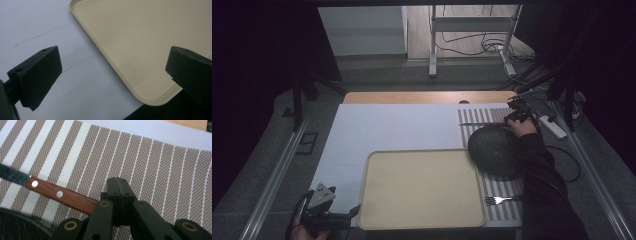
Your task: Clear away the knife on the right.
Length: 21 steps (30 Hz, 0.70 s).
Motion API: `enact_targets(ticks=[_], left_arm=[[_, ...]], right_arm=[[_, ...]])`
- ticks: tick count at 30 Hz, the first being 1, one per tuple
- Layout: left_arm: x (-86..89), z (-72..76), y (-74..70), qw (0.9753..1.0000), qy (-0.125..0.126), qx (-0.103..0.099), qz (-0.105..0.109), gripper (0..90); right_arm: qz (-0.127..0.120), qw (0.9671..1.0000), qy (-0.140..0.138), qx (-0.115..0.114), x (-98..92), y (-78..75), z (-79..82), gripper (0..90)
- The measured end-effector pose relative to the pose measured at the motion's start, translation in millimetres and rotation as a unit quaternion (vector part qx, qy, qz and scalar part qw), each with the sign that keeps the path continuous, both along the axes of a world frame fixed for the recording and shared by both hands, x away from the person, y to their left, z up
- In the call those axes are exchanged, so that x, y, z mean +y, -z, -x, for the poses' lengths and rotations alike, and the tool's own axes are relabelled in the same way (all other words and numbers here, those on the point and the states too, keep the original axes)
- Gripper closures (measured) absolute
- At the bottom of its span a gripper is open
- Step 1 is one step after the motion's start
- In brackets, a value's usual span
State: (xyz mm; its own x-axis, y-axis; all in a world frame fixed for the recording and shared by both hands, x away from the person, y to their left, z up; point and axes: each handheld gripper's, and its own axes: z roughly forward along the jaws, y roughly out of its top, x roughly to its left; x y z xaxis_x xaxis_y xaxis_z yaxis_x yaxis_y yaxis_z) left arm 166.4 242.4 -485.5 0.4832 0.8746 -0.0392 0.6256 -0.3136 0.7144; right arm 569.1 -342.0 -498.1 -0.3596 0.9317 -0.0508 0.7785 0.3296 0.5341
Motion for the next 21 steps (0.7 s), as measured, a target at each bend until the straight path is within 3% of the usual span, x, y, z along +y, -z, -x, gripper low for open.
enact_targets(ticks=[5, 11, 17, 21], left_arm=[[-0.8, 0.2, -0.1, 1.0000, 0.001, -0.001, -0.003, 0.5], [-1.1, 0.3, -0.1, 1.0000, 0.001, -0.001, -0.005, 0.5], [-1.7, 0.3, -0.1, 1.0000, 0.002, -0.001, -0.007, 0.6], [-1.8, 0.1, -0.2, 1.0000, 0.002, -0.001, -0.008, 0.6]], right_arm=[[-0.014, 0.9998, 0.000, 0.017, -5.0, -1.3, 9.6, 89.3], [-0.010, 0.9993, -0.006, 0.035, -6.6, -3.2, 20.7, 90.0], [-0.002, 0.9992, -0.013, 0.037, -6.3, -3.6, 26.0, 90.0], [-0.019, 0.9994, 0.001, 0.028, -9.8, -6.5, 25.4, 78.3]])
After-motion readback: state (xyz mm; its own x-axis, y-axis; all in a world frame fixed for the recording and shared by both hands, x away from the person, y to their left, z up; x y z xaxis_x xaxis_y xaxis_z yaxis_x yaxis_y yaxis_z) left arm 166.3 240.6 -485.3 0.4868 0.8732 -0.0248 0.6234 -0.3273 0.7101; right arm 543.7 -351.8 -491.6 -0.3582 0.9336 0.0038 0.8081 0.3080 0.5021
